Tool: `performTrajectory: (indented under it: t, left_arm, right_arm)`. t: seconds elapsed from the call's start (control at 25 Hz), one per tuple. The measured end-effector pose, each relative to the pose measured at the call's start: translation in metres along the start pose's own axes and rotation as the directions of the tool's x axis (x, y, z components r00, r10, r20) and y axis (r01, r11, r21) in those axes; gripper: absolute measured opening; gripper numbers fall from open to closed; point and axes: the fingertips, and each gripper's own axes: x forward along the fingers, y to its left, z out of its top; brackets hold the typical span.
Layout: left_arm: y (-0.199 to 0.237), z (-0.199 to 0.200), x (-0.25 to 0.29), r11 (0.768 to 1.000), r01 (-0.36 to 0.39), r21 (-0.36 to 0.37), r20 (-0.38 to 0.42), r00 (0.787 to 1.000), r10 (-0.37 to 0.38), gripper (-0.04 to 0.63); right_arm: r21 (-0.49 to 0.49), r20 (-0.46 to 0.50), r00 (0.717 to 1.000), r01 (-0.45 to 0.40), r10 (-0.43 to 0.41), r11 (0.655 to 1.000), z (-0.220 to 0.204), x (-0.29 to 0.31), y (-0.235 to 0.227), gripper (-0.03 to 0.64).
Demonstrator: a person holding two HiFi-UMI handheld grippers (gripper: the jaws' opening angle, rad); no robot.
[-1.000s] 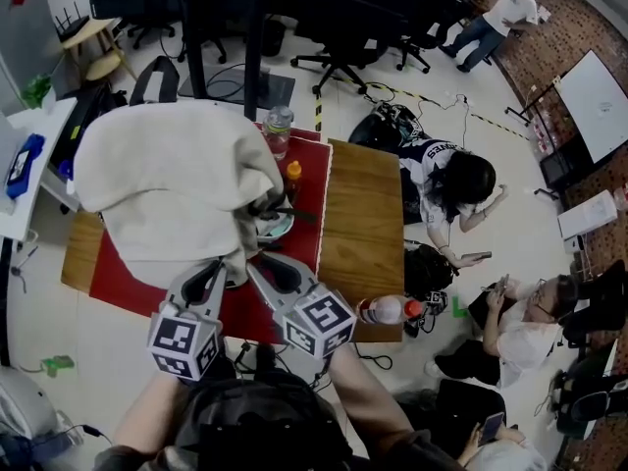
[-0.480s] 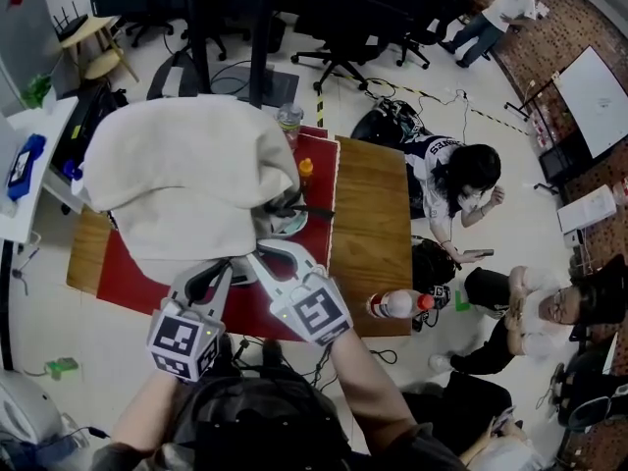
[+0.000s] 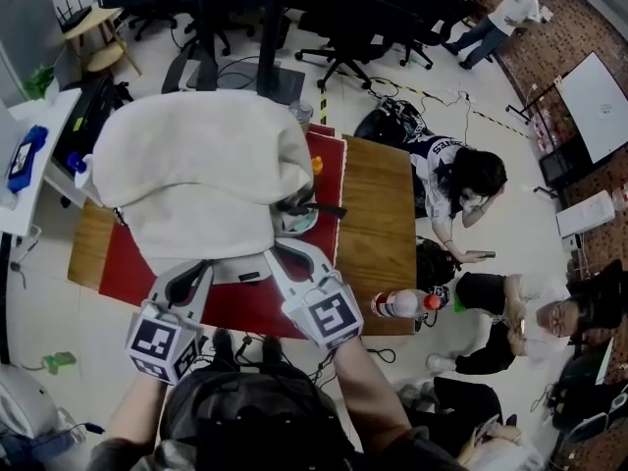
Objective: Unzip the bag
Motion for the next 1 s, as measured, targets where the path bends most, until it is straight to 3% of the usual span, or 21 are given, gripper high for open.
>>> performTrajectory:
  t: [0.12, 0.28, 0.4, 0.48, 0.8, 1.0]
  left_arm:
    - [0.038, -0.013, -0.026, 0.997, -0.079, 0.003, -0.003, 0.997, 0.079, 0.043]
    - [0.096, -0.032, -0.067, 0.975, -0.223, 0.001, -0.015, 0.975, 0.223, 0.043]
    - [0.125, -0.046, -0.087, 0.958, -0.28, 0.065, -0.048, 0.958, 0.283, 0.044]
    - [0.131, -0.052, -0.09, 0.956, -0.283, 0.074, -0.054, 0.956, 0.288, 0.044]
    - [0.138, -0.062, -0.096, 0.959, -0.28, -0.042, -0.07, 0.958, 0.277, 0.046]
    - [0.136, -0.059, -0.093, 0.958, -0.282, -0.046, -0.027, 0.959, 0.281, 0.048]
  right_arm:
    - [0.0, -0.007, 1.0, 0.013, -0.013, 1.0, -0.001, 0.001, 0.001, 0.028]
    - [0.007, -0.006, 1.0, 0.027, -0.027, 1.0, -0.004, 0.002, 0.0, 0.028]
    - [-0.011, 0.013, 0.999, 0.031, -0.031, 0.999, -0.005, 0.005, 0.001, 0.028]
    - [-0.016, 0.009, 1.0, 0.024, -0.024, 1.0, -0.007, 0.007, 0.005, 0.028]
    - [-0.026, -0.014, 0.998, 0.058, -0.058, 0.998, -0.005, 0.007, 0.011, 0.028]
    - [-0.005, 0.0, 0.998, 0.069, -0.069, 0.998, -0.005, 0.002, 0.012, 0.028]
